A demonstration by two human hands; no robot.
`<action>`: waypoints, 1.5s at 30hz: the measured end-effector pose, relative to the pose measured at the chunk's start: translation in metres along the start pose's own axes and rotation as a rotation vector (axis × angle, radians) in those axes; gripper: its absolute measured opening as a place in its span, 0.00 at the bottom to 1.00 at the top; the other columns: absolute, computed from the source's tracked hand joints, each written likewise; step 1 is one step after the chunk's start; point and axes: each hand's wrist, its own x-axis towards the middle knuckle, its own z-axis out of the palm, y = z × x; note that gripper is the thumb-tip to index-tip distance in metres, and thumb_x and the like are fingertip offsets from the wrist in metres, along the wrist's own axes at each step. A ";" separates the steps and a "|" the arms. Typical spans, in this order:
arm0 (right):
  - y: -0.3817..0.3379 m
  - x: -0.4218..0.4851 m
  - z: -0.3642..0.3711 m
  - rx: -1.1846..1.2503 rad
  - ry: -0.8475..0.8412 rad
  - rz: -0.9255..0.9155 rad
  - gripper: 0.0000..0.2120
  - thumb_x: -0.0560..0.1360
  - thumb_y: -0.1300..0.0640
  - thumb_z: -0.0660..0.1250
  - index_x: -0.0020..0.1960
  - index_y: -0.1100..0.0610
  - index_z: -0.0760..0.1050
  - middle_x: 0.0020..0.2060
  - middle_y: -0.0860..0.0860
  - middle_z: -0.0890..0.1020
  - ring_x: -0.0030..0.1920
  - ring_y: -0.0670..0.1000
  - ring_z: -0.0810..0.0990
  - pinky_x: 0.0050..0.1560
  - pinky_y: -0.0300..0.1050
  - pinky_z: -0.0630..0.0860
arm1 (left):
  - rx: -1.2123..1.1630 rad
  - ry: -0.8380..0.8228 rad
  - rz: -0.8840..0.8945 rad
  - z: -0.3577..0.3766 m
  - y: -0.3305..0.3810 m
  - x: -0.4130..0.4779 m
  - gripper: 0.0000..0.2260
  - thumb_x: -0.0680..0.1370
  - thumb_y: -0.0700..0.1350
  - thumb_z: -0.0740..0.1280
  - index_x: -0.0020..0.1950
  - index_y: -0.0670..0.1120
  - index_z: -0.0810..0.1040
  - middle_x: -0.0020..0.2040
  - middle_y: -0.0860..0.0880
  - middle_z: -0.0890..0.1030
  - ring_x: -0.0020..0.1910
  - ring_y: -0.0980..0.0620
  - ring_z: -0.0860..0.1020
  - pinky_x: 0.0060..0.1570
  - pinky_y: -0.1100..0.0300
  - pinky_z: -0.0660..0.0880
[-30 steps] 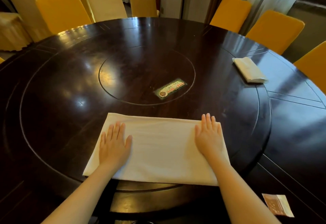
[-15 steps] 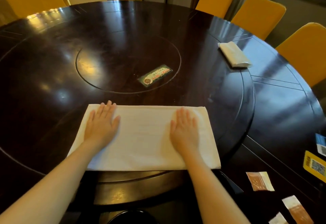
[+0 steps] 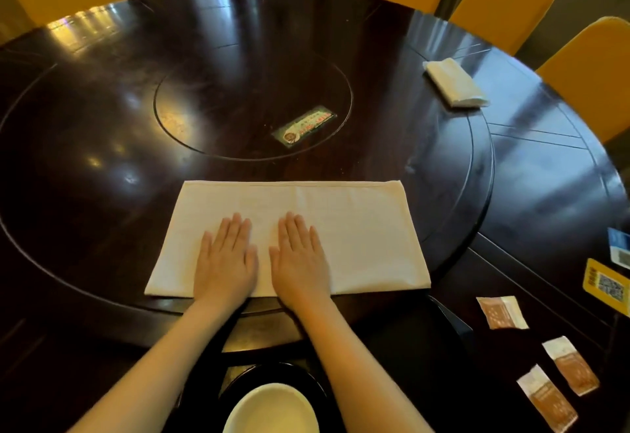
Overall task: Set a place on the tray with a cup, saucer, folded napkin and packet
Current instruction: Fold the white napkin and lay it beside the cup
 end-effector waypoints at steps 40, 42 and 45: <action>0.132 -0.080 -0.102 1.299 0.313 1.070 0.04 0.75 0.58 0.67 0.48 0.58 0.75 0.38 0.54 0.78 0.36 0.49 0.76 0.34 0.41 0.73 | -0.160 -0.460 0.348 -0.011 0.094 0.014 0.28 0.80 0.55 0.53 0.76 0.49 0.47 0.78 0.49 0.46 0.76 0.51 0.44 0.73 0.51 0.39; 0.106 -0.070 -0.112 1.153 0.417 0.850 0.01 0.74 0.57 0.67 0.44 0.54 0.76 0.38 0.51 0.80 0.37 0.48 0.77 0.34 0.39 0.71 | -0.634 -0.446 0.130 -0.029 0.098 0.021 0.22 0.80 0.50 0.58 0.73 0.48 0.61 0.74 0.47 0.63 0.74 0.49 0.60 0.72 0.51 0.53; 0.045 -0.048 -0.122 0.960 0.411 0.476 0.05 0.74 0.57 0.68 0.39 0.52 0.75 0.35 0.47 0.79 0.36 0.44 0.77 0.33 0.32 0.70 | -1.327 -0.383 -0.226 -0.056 0.091 0.038 0.14 0.80 0.46 0.59 0.63 0.44 0.74 0.53 0.46 0.82 0.53 0.49 0.81 0.53 0.56 0.78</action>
